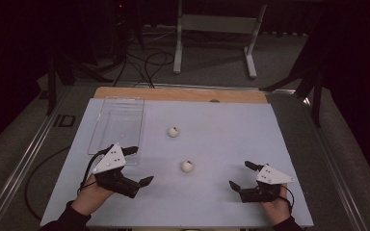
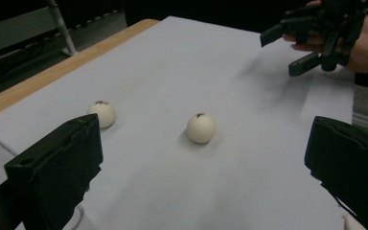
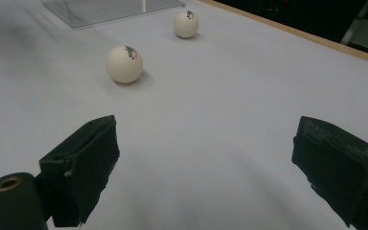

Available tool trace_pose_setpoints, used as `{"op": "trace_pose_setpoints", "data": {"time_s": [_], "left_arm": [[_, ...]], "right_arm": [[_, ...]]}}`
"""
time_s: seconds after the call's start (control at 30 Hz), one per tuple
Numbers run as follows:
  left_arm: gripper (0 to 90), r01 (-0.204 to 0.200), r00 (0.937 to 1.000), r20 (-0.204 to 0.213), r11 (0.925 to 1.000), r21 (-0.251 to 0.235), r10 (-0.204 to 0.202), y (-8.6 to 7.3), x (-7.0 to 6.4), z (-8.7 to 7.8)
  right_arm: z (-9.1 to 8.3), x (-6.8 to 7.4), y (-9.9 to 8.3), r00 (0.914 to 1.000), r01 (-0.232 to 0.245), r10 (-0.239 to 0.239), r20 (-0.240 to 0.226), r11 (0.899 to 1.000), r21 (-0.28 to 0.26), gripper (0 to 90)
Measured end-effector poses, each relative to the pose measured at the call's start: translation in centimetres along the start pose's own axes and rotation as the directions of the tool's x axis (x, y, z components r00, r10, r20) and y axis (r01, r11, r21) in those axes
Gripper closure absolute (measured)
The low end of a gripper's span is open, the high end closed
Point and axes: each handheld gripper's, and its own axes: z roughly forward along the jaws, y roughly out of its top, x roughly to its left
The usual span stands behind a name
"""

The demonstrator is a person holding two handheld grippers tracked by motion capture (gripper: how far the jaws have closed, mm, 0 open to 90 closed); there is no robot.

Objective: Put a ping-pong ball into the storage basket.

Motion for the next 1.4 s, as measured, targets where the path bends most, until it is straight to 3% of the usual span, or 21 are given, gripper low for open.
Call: {"op": "trace_pose_setpoints", "data": {"time_s": [0.43, 0.8, 1.4], "left_arm": [[0.6, -0.039, 0.9981, 0.047, 0.9992, 0.002, 0.039, 2.5, 0.2, 1.9], [0.6, -0.042, 0.9954, 0.087, 0.999, 0.016, 0.041, 4.2, 0.1, 3.9], [0.6, -0.036, 0.9948, 0.098, 0.9962, 0.079, 0.028, 5.5, -0.5, 7.1]], "right_arm": [[-0.1, 0.0, 0.0, 1.0, -0.001, 0.001, 0.004, 1.0, -0.004, 8.6], [-0.1, 0.0, 0.1, 1.0, -0.002, 0.002, 0.001, 1.0, -0.005, 8.6], [0.0, 0.1, 0.1, 1.0, 0.003, -0.003, -0.007, 1.0, -0.003, 8.6]]}}
